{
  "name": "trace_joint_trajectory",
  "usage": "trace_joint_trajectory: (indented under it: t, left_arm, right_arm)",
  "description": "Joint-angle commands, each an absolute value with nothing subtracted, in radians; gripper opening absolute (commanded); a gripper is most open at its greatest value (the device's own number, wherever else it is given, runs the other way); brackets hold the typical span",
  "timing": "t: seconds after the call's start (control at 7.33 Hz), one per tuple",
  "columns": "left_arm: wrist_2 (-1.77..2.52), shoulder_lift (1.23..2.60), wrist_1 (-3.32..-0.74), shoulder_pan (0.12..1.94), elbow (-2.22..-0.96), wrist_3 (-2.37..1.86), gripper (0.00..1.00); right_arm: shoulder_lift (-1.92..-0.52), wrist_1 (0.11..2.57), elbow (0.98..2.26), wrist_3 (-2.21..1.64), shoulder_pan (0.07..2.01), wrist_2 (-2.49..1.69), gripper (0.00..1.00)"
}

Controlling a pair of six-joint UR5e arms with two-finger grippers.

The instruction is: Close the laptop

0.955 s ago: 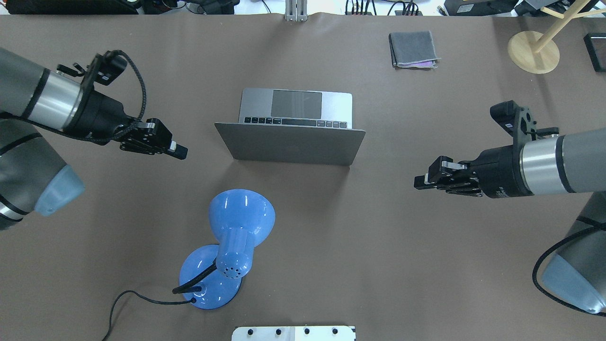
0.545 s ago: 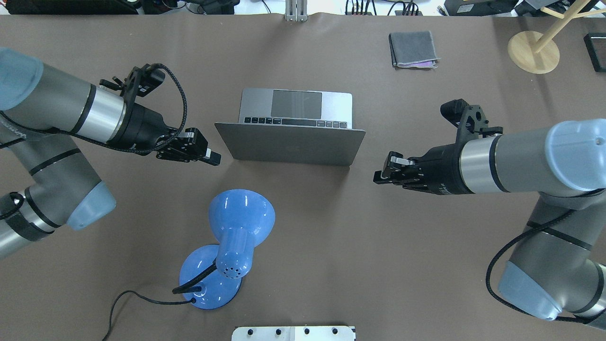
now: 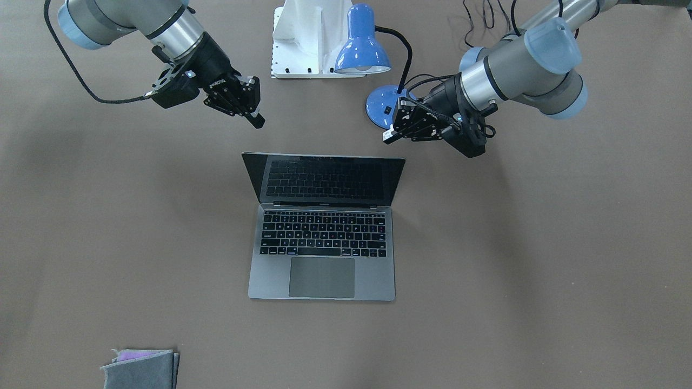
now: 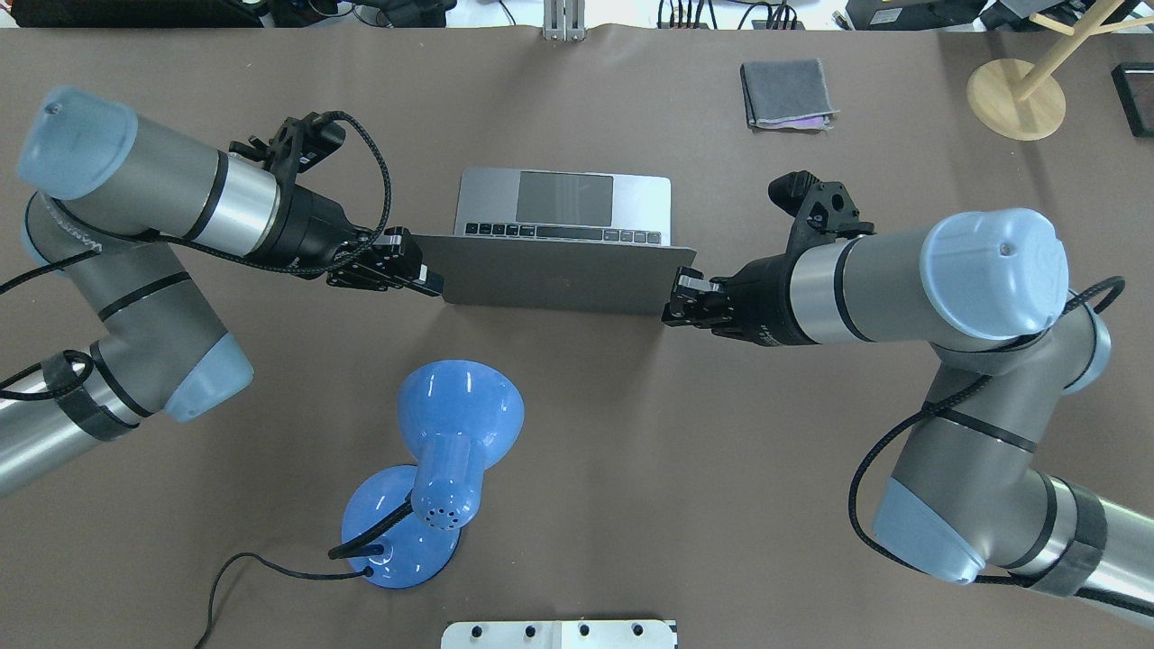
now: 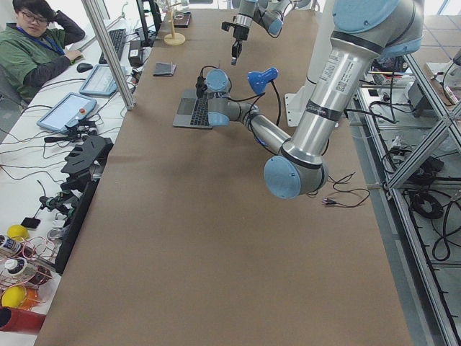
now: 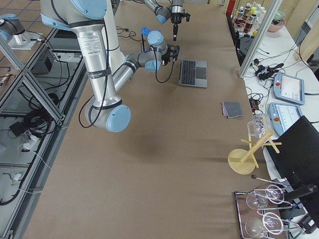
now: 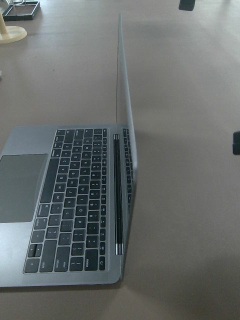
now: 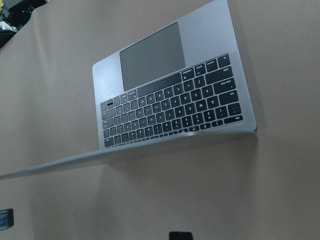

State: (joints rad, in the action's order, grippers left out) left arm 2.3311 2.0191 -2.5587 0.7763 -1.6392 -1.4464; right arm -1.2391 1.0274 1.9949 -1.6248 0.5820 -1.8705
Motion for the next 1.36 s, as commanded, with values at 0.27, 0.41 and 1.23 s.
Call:
trace_joint_trajectory:
  t: [0.27, 0.41, 1.23]
  left_arm:
    - [2.303, 2.026, -2.559, 0.781, -1.621, -1.445, 0.0]
    - [2.292, 2.032, -2.557, 0.782, -1.621, -1.445, 0.0]
    - [2.184, 2.15, -2.328, 0.814, -1.58, -1.381, 0.0]
  right_arm:
    - [-1.197, 1.052, 1.944, -1.608, 0.618, -1.867, 0.0]
    - [-1.192, 1.052, 1.931, -1.605, 0.636, -1.868, 0.0]
    - [-1.086, 1.046, 1.738, -1.549, 0.718, -1.879, 0.0]
